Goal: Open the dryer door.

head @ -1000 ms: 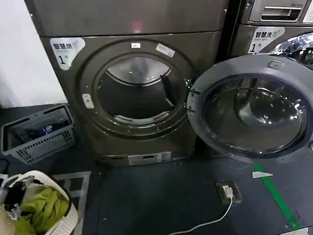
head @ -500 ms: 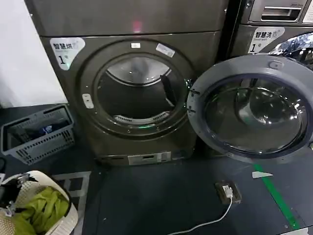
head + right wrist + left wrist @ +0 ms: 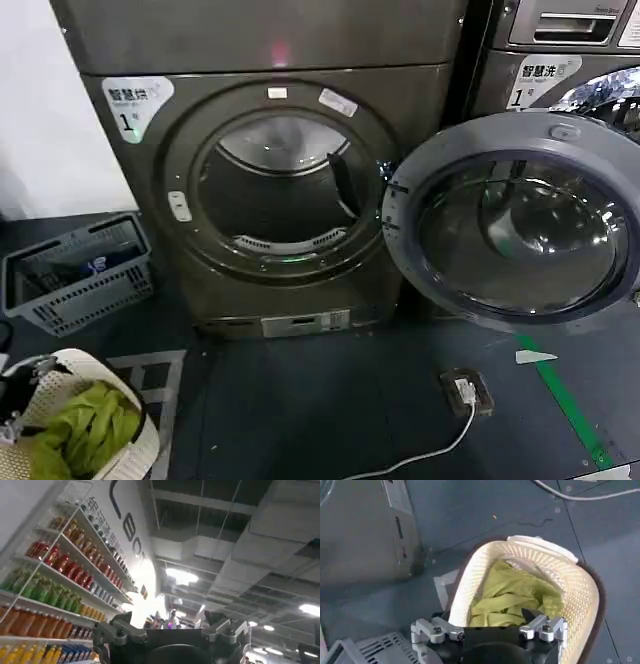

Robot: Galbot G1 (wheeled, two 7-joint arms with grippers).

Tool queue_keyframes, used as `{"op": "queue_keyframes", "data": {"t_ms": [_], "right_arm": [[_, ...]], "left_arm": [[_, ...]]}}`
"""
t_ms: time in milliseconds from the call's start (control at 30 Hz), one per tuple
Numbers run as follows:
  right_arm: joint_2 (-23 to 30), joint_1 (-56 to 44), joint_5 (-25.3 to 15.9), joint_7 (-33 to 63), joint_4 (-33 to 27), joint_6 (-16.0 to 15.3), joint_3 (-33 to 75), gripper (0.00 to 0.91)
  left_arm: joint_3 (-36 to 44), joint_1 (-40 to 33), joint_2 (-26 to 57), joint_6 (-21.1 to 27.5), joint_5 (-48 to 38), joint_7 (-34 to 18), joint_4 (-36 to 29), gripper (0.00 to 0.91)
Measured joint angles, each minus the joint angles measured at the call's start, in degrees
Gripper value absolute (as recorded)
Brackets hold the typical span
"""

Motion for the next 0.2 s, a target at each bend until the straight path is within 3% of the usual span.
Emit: {"op": "queue_keyframes", "data": {"t_ms": [200], "right_arm": [[0.2,-0.2,0.0,0.0,0.3,-0.1,0.3,0.907]], "left_arm": [[-0.1,0.3,-0.5,-0.4,0.0,0.0,0.0,0.907]]}}
